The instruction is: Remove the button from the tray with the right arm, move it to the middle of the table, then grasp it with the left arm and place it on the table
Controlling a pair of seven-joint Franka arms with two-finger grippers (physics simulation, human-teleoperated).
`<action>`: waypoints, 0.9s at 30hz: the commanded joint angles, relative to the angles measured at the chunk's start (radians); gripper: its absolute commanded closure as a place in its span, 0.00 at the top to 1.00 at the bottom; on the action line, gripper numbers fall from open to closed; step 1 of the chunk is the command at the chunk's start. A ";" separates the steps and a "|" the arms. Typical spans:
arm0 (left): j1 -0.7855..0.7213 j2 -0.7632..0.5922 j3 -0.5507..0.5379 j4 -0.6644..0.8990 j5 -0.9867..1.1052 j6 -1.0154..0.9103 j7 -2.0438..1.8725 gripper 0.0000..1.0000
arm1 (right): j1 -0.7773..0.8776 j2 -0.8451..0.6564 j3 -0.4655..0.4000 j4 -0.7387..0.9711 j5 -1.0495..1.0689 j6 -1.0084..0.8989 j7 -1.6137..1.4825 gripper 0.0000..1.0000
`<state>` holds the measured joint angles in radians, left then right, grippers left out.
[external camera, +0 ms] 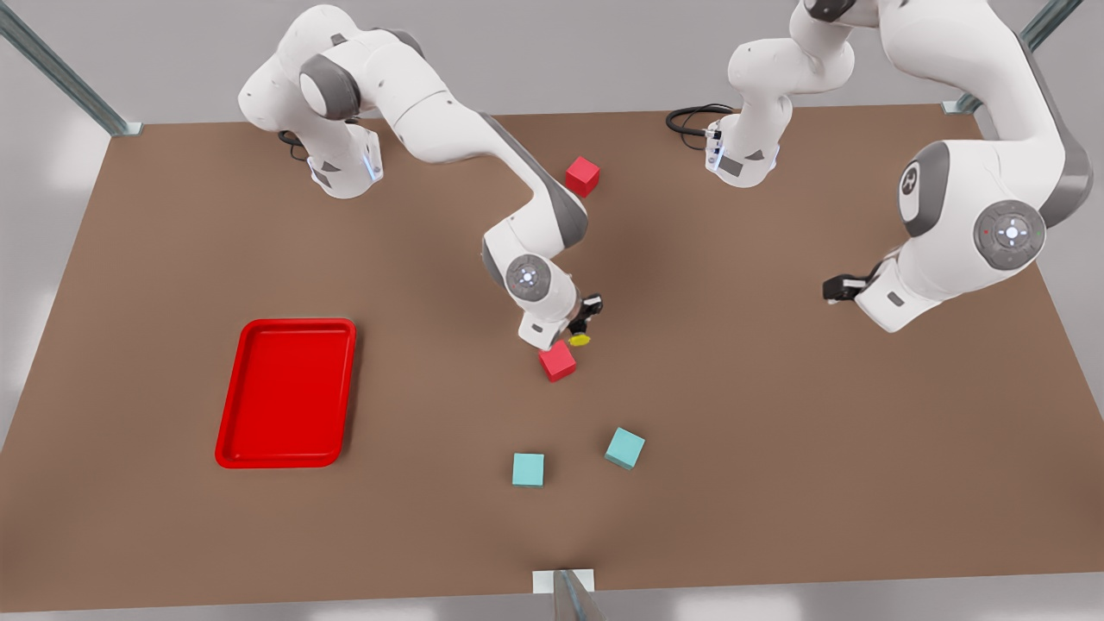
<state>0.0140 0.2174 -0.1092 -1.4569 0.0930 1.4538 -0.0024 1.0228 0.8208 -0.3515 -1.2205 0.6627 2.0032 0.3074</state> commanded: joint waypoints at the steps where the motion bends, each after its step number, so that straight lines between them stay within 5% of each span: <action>1: 0.009 -0.001 0.000 -0.002 0.001 -0.001 -0.007 1.00 | 0.007 0.055 -0.001 0.077 0.081 -0.046 0.525 0.38; 7: 0.011 -0.033 -0.009 0.040 -0.006 -0.055 -0.007 1.00 | 0.007 0.310 0.009 0.343 0.123 0.120 0.607 0.39; 11: 0.003 -0.030 -0.009 0.038 -0.001 -0.056 -0.016 1.00 | 0.005 0.365 0.008 0.360 0.124 0.190 0.613 0.45; 12: 0.003 -0.030 -0.009 0.041 -0.001 -0.058 -0.016 1.00 | 0.005 0.365 0.008 0.360 0.124 0.195 0.610 1.00; 15: 0.003 -0.027 -0.009 0.044 0.002 -0.059 -0.016 1.00 | -0.004 0.350 0.006 0.357 0.123 0.151 0.607 1.00; 17: 0.000 -0.023 -0.009 0.044 0.004 -0.056 -0.014 1.00 | -0.023 0.213 0.002 0.300 0.114 0.108 0.599 1.00; 20: -0.037 -0.012 -0.092 0.050 -0.006 -0.026 -0.018 1.00 | -0.049 -0.187 0.008 -0.157 -0.015 0.014 0.432 1.00; 23: -0.127 0.033 -0.290 0.099 -0.039 0.036 -0.384 1.00 | -0.354 -0.603 0.003 -0.580 -0.429 -0.158 -0.069 1.00; 27: -0.321 0.204 -0.290 0.084 0.019 0.252 -0.772 1.00 | -0.682 -0.738 0.003 -0.505 -0.655 -0.376 -0.292 1.00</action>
<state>-0.2909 0.4010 -0.3956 -1.3666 0.0999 1.5331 -0.1822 0.3396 0.1084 -0.3506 -1.7282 0.1783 1.8387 0.5128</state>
